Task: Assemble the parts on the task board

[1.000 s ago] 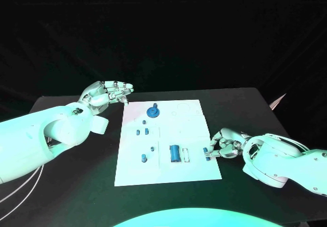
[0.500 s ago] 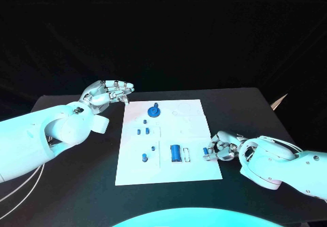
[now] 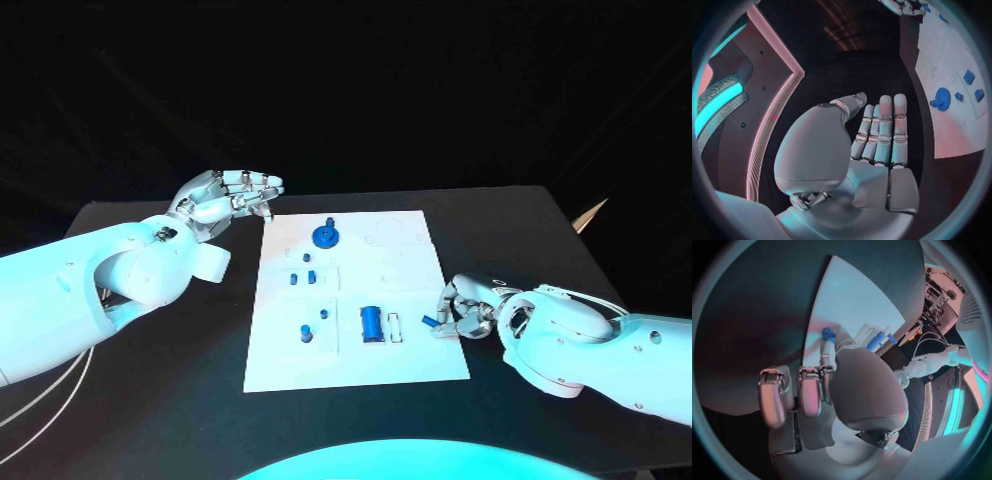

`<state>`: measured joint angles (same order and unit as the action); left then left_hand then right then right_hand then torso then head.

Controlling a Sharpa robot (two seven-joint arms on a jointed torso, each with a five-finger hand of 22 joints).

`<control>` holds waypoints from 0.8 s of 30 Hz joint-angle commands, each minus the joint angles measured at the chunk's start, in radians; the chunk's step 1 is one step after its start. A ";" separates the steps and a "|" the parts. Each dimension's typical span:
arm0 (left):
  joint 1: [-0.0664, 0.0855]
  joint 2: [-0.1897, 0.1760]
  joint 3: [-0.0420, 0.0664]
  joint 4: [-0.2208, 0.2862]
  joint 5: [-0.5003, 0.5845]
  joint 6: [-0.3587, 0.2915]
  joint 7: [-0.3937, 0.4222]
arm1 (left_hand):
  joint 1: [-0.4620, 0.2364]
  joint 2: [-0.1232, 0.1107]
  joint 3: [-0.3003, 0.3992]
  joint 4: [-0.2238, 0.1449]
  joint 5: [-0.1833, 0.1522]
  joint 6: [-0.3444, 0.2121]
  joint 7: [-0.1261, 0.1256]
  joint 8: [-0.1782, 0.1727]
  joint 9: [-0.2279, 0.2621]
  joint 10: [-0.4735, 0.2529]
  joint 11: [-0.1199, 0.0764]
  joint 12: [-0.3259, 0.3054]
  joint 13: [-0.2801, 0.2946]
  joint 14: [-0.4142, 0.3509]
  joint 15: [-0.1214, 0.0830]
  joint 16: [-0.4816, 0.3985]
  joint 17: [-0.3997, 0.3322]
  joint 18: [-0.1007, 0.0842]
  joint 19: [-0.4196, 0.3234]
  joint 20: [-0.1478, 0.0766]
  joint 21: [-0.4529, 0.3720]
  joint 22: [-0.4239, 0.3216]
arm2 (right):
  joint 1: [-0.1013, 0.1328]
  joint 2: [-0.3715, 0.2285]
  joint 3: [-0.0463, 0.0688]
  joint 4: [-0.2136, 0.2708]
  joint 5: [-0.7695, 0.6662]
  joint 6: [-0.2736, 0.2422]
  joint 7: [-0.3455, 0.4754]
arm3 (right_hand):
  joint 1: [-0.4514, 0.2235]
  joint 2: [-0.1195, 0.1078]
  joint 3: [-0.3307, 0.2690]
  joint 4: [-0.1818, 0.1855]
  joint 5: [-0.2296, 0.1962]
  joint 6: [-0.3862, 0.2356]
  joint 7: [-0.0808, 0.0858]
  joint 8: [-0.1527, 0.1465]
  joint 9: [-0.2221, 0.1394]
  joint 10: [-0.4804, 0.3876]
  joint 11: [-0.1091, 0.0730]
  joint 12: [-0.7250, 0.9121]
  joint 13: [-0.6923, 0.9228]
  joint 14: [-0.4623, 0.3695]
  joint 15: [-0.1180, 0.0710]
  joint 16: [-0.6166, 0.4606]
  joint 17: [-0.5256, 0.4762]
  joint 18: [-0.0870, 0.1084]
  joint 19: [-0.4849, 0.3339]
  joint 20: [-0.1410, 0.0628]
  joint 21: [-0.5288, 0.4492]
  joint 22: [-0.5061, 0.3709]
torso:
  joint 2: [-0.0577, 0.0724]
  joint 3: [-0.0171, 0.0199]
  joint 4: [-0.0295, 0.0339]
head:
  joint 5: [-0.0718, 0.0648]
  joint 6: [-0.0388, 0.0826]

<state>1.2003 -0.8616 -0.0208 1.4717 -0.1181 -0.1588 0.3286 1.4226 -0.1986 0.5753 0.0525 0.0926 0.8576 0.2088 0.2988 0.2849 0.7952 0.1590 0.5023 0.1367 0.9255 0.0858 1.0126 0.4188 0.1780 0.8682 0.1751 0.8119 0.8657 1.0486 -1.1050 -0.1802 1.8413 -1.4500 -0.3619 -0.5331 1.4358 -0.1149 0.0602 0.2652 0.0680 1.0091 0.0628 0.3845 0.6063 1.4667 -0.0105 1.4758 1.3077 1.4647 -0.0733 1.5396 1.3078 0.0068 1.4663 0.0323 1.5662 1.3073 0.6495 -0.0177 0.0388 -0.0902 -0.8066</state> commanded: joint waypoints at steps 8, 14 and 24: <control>0.001 0.000 0.001 0.003 0.005 0.015 0.006 | -0.004 0.008 0.001 0.005 0.002 -0.003 -0.002 0.003 0.001 -0.006 -0.003 0.003 -0.002 -0.008 -0.002 -0.005 -0.001 0.005 -0.006 0.002 -0.006 0.001 | -0.008 0.003 -0.006 0.003 -0.063 0.010 -0.065 | 0.046 -0.005 0.143 0.003 0.106 0.027 -0.005 -0.022 -0.046 0.060 -0.007 -0.002 0.211 0.087 -0.006 0.001 0.166 -0.007 0.104 -0.004 0.005 0.263 | 0.000 0.0003 -0.0002 | 0.000 0.003; 0.001 0.000 0.001 0.003 0.005 0.015 0.006 | -0.003 0.008 0.002 0.005 0.003 -0.003 -0.002 0.003 0.001 -0.006 -0.003 0.003 -0.002 -0.008 -0.002 -0.005 -0.001 0.005 -0.006 0.002 -0.006 0.001 | -0.007 -0.009 -0.006 0.032 -0.009 -0.025 -0.066 | 0.020 -0.025 0.265 -0.004 0.179 0.027 -0.009 -0.019 -0.039 0.062 -0.010 0.000 0.213 0.088 -0.010 0.001 0.168 -0.007 0.104 -0.008 0.005 0.263 | 0.000 0.0005 -0.0002 | -0.001 0.003; 0.001 0.001 0.001 0.004 0.005 0.013 0.006 | -0.003 0.008 0.002 0.005 0.003 -0.003 -0.002 0.003 0.001 -0.006 -0.003 0.003 -0.002 -0.008 -0.002 -0.005 -0.001 0.005 -0.006 0.002 -0.006 0.001 | 0.006 -0.015 -0.005 0.077 0.105 -0.087 -0.050 | -0.095 -0.065 0.448 -0.073 0.224 0.006 -0.008 0.015 0.007 0.065 -0.010 0.002 0.215 0.089 -0.010 0.001 0.171 -0.007 0.104 -0.008 0.005 0.263 | 0.000 0.0004 0.0007 | 0.000 0.002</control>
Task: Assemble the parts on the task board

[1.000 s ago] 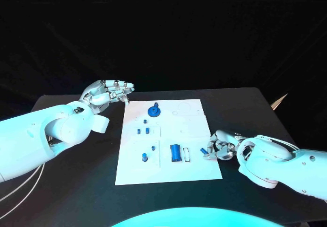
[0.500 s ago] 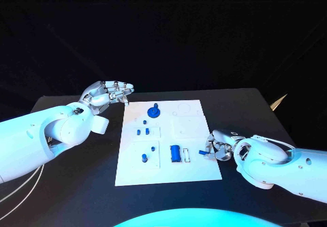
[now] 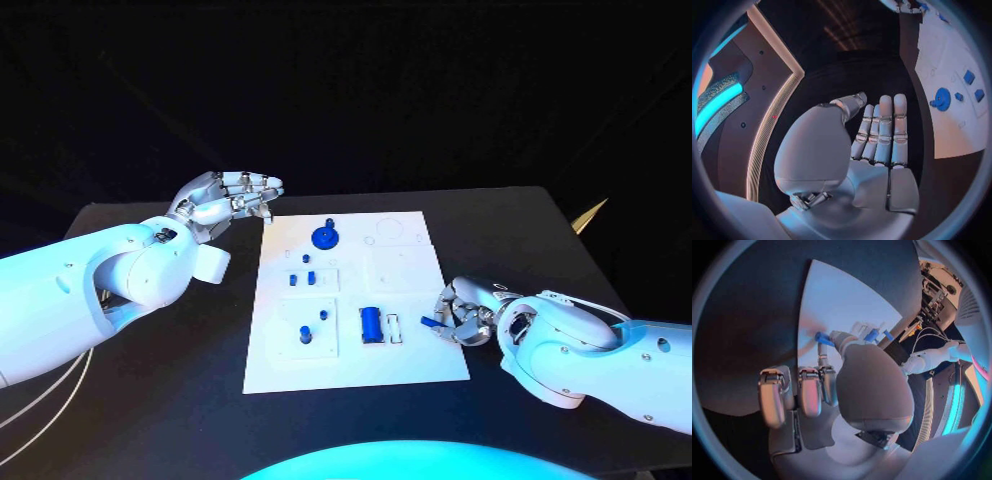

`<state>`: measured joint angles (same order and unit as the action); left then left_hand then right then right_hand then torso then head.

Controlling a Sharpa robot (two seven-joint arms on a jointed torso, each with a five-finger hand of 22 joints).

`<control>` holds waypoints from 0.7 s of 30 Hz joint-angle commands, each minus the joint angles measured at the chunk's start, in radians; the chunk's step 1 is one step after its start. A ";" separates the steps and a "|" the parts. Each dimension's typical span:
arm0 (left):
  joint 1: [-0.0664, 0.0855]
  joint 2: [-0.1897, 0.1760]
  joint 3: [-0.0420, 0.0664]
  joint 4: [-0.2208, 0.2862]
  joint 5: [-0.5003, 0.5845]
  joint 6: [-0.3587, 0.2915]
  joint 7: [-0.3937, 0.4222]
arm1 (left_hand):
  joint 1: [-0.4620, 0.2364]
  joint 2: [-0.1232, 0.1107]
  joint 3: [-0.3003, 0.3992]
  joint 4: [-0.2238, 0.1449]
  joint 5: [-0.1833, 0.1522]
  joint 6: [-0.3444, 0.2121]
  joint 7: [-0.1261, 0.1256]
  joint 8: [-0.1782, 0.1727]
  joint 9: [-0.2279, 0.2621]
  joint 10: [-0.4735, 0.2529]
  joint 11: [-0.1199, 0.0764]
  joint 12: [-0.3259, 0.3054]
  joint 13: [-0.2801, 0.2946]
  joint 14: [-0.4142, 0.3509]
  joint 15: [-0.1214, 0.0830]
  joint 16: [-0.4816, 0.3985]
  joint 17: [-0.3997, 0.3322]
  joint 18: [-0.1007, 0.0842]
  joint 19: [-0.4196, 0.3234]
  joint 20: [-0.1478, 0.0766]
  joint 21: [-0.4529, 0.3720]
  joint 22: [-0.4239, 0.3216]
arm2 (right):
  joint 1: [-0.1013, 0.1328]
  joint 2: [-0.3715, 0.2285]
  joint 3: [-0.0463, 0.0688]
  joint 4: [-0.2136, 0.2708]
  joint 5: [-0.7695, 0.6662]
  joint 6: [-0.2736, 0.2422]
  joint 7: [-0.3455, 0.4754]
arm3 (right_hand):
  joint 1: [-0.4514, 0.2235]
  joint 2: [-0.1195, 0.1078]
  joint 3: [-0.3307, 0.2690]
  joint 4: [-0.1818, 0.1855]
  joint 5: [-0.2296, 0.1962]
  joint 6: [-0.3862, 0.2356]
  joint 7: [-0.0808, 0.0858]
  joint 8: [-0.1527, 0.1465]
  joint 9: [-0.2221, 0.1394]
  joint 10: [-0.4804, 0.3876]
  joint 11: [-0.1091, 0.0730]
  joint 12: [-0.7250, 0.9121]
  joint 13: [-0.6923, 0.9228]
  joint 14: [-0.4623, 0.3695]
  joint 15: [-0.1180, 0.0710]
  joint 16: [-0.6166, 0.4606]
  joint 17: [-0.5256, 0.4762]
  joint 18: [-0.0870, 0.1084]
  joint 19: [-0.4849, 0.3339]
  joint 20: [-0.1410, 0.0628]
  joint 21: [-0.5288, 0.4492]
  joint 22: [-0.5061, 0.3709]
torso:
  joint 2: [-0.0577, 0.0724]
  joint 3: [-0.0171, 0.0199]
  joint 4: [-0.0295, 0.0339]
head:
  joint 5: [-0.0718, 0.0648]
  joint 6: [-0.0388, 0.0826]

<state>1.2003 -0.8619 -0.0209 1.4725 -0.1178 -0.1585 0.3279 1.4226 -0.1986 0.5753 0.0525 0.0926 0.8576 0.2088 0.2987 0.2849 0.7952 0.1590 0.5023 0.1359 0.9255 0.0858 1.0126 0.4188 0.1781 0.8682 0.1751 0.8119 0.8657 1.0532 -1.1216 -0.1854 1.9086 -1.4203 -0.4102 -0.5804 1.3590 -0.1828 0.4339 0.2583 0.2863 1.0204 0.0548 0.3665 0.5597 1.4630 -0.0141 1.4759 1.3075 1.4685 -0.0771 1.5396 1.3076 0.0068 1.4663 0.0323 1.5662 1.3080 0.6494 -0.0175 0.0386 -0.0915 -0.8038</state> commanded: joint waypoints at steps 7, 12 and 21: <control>0.001 0.001 0.001 0.004 0.005 0.012 0.007 | -0.002 0.009 0.003 0.004 0.003 -0.003 -0.002 0.004 0.002 -0.007 -0.003 0.004 -0.001 -0.008 -0.002 -0.004 -0.001 0.006 -0.005 0.002 -0.006 0.001 | 0.004 0.018 0.000 0.019 0.150 -0.061 0.009 | -0.060 0.000 0.097 -0.072 0.003 -0.008 0.001 0.039 0.061 0.069 -0.005 0.002 0.216 0.085 -0.005 0.001 0.171 -0.007 0.104 -0.008 0.005 0.263 | 0.000 -0.0007 0.0001 | 0.002 -0.003; 0.001 0.002 0.001 0.005 0.005 0.013 0.007 | -0.002 0.009 0.003 0.004 0.003 -0.003 -0.002 0.004 0.002 -0.007 -0.003 0.004 -0.001 -0.008 -0.002 -0.004 -0.001 0.006 -0.005 0.002 -0.006 0.001 | 0.005 0.036 0.000 0.019 0.191 -0.074 0.022 | -0.092 -0.001 0.106 -0.071 0.000 -0.009 0.001 0.041 0.064 0.070 -0.005 0.004 0.217 0.085 -0.005 0.001 0.170 -0.007 0.104 -0.007 0.005 0.263 | 0.001 -0.0003 0.0004 | 0.000 -0.006; 0.001 0.002 0.001 0.006 0.005 0.014 0.007 | -0.002 0.009 0.003 0.004 0.003 -0.003 -0.002 0.004 0.002 -0.007 -0.003 0.004 -0.001 -0.008 -0.002 -0.004 -0.001 0.006 -0.005 0.002 -0.006 0.001 | 0.005 0.080 0.001 0.001 0.254 -0.076 0.047 | -0.165 -0.003 0.112 -0.059 -0.013 -0.007 0.002 0.042 0.067 0.070 -0.003 0.004 0.217 0.084 -0.004 0.000 0.168 -0.007 0.104 -0.006 0.005 0.263 | 0.001 0.0005 0.0012 | 0.001 -0.010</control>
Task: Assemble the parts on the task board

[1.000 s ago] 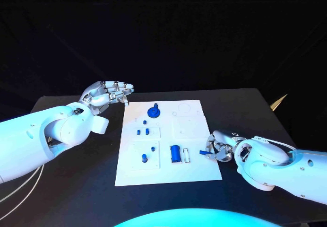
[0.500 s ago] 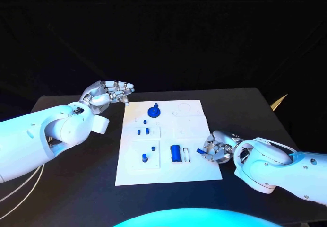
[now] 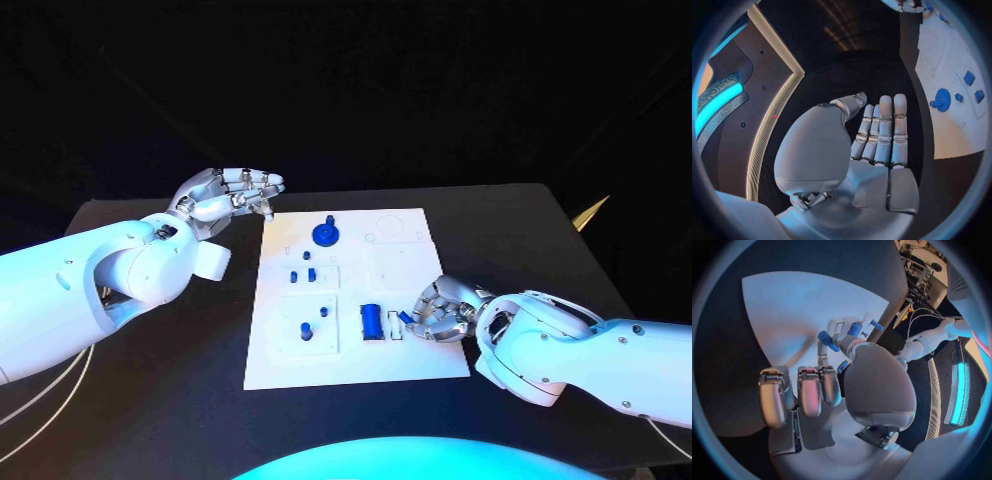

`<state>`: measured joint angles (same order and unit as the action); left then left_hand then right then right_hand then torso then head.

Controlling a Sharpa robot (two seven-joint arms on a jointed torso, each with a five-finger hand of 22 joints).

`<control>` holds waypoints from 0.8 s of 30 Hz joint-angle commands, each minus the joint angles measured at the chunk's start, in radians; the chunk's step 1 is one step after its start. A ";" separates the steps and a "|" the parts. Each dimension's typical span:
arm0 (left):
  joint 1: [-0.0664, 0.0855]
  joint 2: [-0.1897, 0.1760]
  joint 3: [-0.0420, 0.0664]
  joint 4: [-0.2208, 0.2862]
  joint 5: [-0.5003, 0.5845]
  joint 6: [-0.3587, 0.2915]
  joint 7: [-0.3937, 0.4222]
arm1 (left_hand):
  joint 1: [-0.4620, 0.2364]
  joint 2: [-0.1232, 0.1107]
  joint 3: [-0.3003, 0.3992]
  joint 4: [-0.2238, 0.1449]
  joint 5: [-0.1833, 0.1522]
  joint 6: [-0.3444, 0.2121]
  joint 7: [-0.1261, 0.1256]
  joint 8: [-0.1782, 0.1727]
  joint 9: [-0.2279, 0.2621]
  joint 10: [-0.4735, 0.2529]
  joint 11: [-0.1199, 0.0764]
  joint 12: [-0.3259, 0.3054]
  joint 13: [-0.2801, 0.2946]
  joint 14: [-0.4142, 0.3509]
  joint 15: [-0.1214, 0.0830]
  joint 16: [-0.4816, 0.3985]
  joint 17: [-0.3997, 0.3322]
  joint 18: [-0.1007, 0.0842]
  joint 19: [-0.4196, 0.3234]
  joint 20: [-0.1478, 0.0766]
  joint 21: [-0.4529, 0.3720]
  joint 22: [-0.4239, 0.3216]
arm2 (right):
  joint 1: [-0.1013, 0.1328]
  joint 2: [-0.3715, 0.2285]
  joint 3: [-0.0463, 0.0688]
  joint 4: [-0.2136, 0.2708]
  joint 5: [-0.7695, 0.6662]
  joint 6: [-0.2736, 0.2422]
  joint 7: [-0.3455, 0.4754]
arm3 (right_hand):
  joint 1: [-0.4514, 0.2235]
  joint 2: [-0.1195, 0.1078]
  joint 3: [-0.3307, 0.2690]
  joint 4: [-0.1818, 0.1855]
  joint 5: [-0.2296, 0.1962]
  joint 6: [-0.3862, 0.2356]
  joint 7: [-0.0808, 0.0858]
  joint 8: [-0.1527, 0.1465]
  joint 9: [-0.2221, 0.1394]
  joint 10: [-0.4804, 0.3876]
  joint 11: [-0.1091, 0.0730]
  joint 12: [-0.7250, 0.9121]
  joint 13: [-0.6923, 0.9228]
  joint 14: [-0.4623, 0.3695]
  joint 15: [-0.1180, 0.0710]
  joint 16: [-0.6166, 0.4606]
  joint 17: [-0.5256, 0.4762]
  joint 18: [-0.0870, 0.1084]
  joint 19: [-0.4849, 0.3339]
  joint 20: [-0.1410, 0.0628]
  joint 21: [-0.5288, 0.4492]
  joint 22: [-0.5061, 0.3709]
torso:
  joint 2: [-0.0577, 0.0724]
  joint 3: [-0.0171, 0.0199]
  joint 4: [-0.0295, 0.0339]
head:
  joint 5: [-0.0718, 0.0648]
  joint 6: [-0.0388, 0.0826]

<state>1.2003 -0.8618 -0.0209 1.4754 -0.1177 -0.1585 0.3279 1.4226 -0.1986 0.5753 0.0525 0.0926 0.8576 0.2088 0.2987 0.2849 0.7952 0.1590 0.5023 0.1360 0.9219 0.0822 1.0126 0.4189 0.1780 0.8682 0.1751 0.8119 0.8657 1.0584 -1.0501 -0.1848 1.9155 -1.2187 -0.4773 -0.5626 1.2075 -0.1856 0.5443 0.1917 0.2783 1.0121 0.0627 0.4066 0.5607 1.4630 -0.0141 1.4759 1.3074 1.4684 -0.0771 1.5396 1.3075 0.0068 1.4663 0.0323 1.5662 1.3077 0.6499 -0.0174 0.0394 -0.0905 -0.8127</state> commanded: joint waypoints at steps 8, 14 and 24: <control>0.001 0.002 0.001 0.004 0.005 0.015 0.006 | -0.002 0.009 0.003 0.004 0.003 -0.003 -0.002 0.004 0.002 -0.007 -0.003 0.004 -0.001 -0.004 0.001 -0.004 -0.001 0.006 -0.005 0.002 -0.006 0.001 | -0.001 0.043 0.000 -0.028 0.073 0.016 0.031 | -0.085 -0.001 -0.004 0.026 -0.035 0.006 -0.004 0.001 0.067 0.071 -0.002 0.004 0.218 0.085 -0.003 0.000 0.169 -0.007 0.104 -0.005 0.005 0.263 | 0.000 0.0001 -0.0010 | 0.003 -0.004; 0.001 0.004 0.001 0.003 0.005 0.017 0.005 | -0.002 0.009 0.003 0.004 0.003 -0.002 -0.002 0.005 0.002 -0.007 -0.003 0.005 -0.001 -0.005 0.001 -0.004 -0.001 0.006 -0.005 0.002 -0.006 0.001 | -0.003 0.058 0.000 -0.041 0.077 0.035 0.027 | -0.117 -0.004 -0.009 0.034 -0.055 0.009 -0.004 0.000 0.067 0.071 -0.002 0.003 0.218 0.085 -0.002 0.000 0.169 -0.007 0.104 -0.005 0.005 0.263 | 0.000 0.0000 -0.0006 | 0.002 -0.007; 0.001 0.003 0.001 0.003 0.005 0.017 0.004 | -0.002 0.009 0.003 0.004 0.003 -0.002 -0.002 0.005 0.002 -0.007 -0.003 0.005 -0.001 -0.005 0.001 -0.004 -0.001 0.006 -0.005 0.002 -0.006 0.001 | -0.003 0.064 0.000 -0.043 0.070 0.044 0.022 | -0.144 -0.011 -0.018 0.036 -0.086 0.013 -0.004 0.001 0.067 0.071 -0.002 0.003 0.218 0.085 -0.002 0.001 0.170 -0.007 0.104 -0.005 0.005 0.263 | -0.001 0.0005 -0.0005 | 0.005 -0.011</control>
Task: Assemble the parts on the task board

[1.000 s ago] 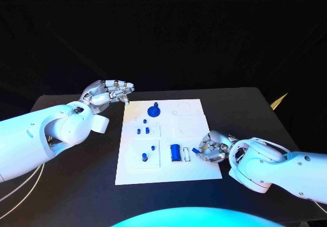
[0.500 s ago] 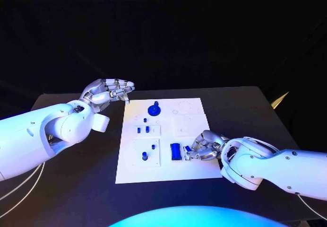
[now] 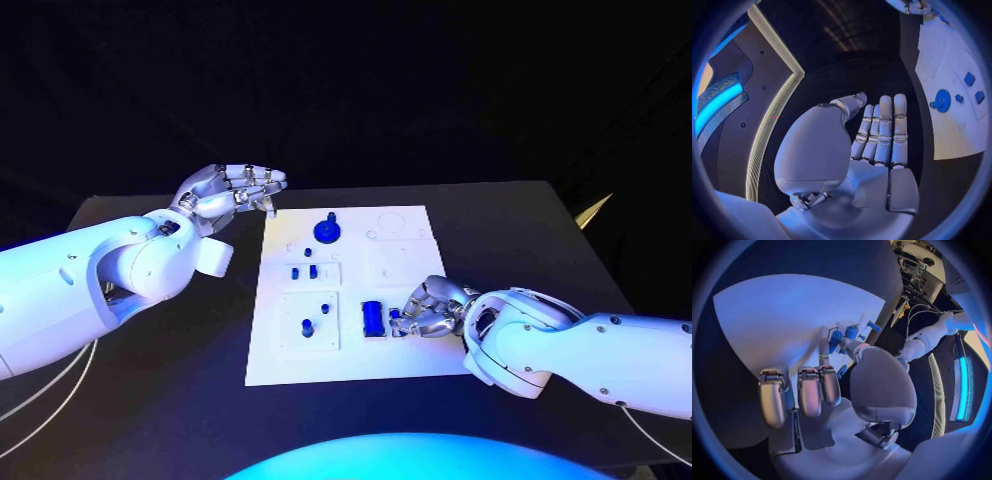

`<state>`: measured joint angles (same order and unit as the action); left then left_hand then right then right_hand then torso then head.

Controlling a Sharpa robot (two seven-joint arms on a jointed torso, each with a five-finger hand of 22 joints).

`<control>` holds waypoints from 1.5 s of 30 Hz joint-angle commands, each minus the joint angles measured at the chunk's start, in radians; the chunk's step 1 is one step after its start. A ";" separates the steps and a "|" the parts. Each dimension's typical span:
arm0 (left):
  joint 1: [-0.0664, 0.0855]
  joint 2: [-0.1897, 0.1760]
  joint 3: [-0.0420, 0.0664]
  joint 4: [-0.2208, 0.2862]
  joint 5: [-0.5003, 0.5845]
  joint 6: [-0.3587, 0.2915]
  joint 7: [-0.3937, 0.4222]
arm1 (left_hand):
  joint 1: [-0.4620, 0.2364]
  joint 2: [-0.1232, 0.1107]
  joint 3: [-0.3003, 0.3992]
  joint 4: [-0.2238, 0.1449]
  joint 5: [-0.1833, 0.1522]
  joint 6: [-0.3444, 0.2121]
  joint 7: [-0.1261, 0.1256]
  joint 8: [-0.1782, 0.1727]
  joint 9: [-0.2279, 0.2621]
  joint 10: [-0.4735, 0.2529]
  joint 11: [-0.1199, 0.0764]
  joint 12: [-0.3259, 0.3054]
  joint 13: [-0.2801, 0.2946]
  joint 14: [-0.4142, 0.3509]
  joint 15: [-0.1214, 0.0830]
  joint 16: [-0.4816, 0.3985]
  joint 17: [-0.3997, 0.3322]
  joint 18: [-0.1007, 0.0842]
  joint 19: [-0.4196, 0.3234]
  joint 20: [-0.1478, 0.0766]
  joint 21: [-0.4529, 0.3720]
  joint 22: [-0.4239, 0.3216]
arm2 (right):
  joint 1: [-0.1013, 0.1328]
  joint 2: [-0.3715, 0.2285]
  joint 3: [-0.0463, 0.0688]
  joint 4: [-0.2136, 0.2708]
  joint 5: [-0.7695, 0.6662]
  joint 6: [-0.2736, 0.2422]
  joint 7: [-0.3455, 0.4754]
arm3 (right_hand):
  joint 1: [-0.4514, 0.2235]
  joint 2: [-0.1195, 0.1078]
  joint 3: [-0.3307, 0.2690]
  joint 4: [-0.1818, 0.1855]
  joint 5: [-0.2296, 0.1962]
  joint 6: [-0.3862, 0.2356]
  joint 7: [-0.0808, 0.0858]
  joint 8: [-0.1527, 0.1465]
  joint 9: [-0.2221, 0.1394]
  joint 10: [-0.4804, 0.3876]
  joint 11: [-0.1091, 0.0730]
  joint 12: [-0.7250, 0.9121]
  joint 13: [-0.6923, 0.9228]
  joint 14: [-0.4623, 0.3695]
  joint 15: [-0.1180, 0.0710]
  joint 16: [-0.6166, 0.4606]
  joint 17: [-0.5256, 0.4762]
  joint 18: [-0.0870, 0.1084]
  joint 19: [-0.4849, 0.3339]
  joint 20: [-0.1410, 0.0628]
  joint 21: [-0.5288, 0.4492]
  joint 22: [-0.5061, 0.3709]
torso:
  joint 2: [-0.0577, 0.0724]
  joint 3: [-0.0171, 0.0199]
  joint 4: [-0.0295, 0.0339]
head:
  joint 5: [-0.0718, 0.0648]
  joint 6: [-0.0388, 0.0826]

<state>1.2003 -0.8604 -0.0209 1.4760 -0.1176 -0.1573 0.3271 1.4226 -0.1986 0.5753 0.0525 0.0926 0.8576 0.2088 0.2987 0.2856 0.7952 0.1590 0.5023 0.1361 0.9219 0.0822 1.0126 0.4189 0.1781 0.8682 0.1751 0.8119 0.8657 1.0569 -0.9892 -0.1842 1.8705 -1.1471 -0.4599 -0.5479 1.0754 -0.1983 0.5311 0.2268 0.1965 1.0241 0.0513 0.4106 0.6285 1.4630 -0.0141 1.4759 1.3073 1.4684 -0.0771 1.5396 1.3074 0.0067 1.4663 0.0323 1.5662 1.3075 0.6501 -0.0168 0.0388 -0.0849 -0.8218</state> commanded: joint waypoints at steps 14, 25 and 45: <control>0.001 0.001 0.001 0.003 0.005 0.016 0.004 | -0.004 0.009 0.003 0.005 0.002 -0.002 -0.002 0.006 0.001 -0.008 -0.003 0.005 -0.002 -0.005 0.002 -0.004 -0.001 0.005 -0.005 0.002 -0.006 0.001 | -0.002 0.010 0.000 -0.005 -0.024 0.021 0.007 | -0.061 -0.006 -0.040 0.021 -0.117 0.004 0.008 -0.006 -0.002 0.071 0.000 0.001 0.217 0.085 -0.001 0.000 0.169 -0.007 0.104 -0.003 0.005 0.263 | 0.000 -0.0002 0.0007 | 0.000 0.002; 0.001 0.000 0.001 0.002 0.005 0.015 0.003 | -0.006 0.010 0.003 0.007 0.002 -0.003 -0.001 0.006 0.001 -0.008 -0.002 0.006 -0.002 -0.005 0.002 -0.004 -0.001 0.005 -0.005 0.002 -0.007 0.000 | -0.002 0.009 0.000 -0.007 -0.033 0.020 0.013 | -0.085 -0.016 -0.132 0.051 -0.059 0.003 0.006 -0.005 0.002 0.070 -0.002 -0.001 0.217 0.084 -0.003 0.000 0.168 -0.007 0.104 -0.005 0.005 0.263 | -0.001 -0.0007 -0.0002 | 0.000 0.002; 0.001 -0.003 0.001 0.002 0.005 0.011 0.002 | -0.006 0.010 0.003 0.007 0.002 -0.003 -0.001 0.006 0.001 -0.008 -0.002 0.006 -0.002 -0.005 0.002 -0.004 -0.001 0.005 -0.005 0.002 -0.007 0.000 | -0.002 -0.062 -0.001 0.043 -0.020 0.077 0.075 | -0.015 -0.023 -0.166 0.017 -0.058 0.001 0.007 -0.007 0.003 0.072 -0.002 0.004 0.220 0.085 -0.003 0.000 0.170 -0.007 0.104 -0.005 0.005 0.263 | 0.000 -0.0006 -0.0006 | 0.001 0.001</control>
<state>1.2003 -0.8643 -0.0210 1.4754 -0.1175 -0.1567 0.3237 1.4186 -0.1945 0.5782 0.0554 0.0926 0.8576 0.2088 0.2987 0.2852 0.7952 0.1589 0.5023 0.1354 0.9219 0.0822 1.0126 0.4188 0.1780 0.8682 0.1751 0.8119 0.8657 1.0563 -1.0497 -0.1847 1.9114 -1.1661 -0.4227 -0.5049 1.0494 -0.2224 0.3684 0.2431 0.1433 1.0292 0.0535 0.4000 0.6303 1.4631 -0.0141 1.4759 1.3077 1.4683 -0.0770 1.5396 1.3073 0.0067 1.4663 0.0323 1.5662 1.3080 0.6496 -0.0170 0.0370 -0.0822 -0.8214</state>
